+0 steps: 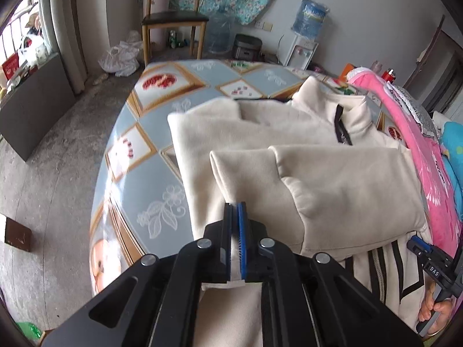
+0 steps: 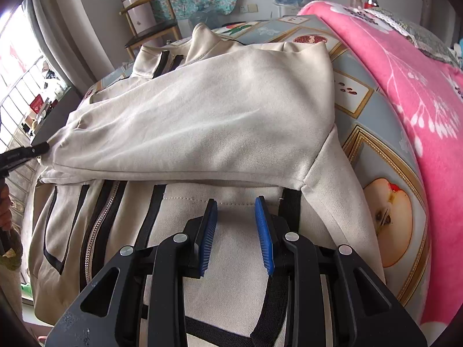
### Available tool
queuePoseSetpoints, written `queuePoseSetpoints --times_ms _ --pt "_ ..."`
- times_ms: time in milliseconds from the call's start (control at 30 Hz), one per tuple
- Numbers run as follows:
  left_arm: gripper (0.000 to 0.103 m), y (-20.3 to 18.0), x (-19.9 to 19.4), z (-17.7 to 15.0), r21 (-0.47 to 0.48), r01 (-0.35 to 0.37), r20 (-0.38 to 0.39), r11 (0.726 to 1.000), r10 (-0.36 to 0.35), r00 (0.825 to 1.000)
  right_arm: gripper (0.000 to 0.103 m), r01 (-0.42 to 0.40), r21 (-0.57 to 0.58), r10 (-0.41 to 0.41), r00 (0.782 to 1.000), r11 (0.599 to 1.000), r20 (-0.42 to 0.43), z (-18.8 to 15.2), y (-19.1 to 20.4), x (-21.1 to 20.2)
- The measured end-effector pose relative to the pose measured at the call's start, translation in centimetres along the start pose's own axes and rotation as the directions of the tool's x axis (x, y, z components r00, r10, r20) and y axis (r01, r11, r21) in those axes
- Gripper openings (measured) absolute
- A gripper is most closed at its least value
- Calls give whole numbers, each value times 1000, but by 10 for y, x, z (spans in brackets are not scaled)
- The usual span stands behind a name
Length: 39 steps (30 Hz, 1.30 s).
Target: Fold large clothes
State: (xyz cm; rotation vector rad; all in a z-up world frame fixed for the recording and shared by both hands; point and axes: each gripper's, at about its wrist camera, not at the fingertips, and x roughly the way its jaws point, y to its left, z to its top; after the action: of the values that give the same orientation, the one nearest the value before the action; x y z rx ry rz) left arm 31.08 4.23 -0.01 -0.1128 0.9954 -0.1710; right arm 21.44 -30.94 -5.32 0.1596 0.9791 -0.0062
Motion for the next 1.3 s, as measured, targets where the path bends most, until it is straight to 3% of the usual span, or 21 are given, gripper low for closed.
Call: queuePoseSetpoints --times_ms 67,200,333,467,533,633,833,900,967,1033,1133,1200,1233,1300 --pt "4 -2 3 0 16 -20 -16 1000 21 1000 28 4 -3 -4 1000 1000 1 -1 1 0" --pt "5 4 29 -12 22 -68 -121 997 70 990 28 0 4 0 1000 1000 -14 1 1 -1" --pt "6 9 25 -15 2 -50 -107 999 50 993 31 -66 94 72 996 993 -60 7 -18 -11" --pt "8 8 9 -13 34 -82 -61 996 84 995 36 -157 159 161 987 975 -13 23 -45 -46" --pt "8 7 0 -12 47 -120 -17 992 121 992 42 -165 182 164 986 969 20 37 -59 -59" --pt "8 2 -11 -8 38 -93 42 995 91 995 44 -130 233 125 992 964 34 60 -80 -59" --pt "10 -28 18 -5 110 -67 -27 992 70 997 38 -89 229 85 996 969 31 88 -81 -23" --pt "10 -28 38 -9 106 -84 -91 991 94 991 37 -92 194 91 996 977 14 86 -68 -7" --pt "11 -25 41 -12 84 -79 -71 993 85 994 36 -58 159 63 998 986 -27 82 -59 11" --pt "11 -23 41 -12 79 -67 -79 995 73 994 33 26 115 -18 997 993 -71 74 -51 26" --pt "12 -21 34 -12 76 -75 -89 994 82 993 33 76 87 -71 996 993 -56 66 -39 12" --pt "22 -20 21 -14 78 -83 -71 993 89 993 36 62 87 -59 998 994 -37 58 -32 -6" --pt "32 -20 13 -16 82 -82 -61 993 88 994 38 44 82 -43 999 996 -19 52 -27 -19" --pt "42 -23 -2 -24 95 -77 -44 992 82 996 51 28 57 -29 999 998 15 37 -16 -43"
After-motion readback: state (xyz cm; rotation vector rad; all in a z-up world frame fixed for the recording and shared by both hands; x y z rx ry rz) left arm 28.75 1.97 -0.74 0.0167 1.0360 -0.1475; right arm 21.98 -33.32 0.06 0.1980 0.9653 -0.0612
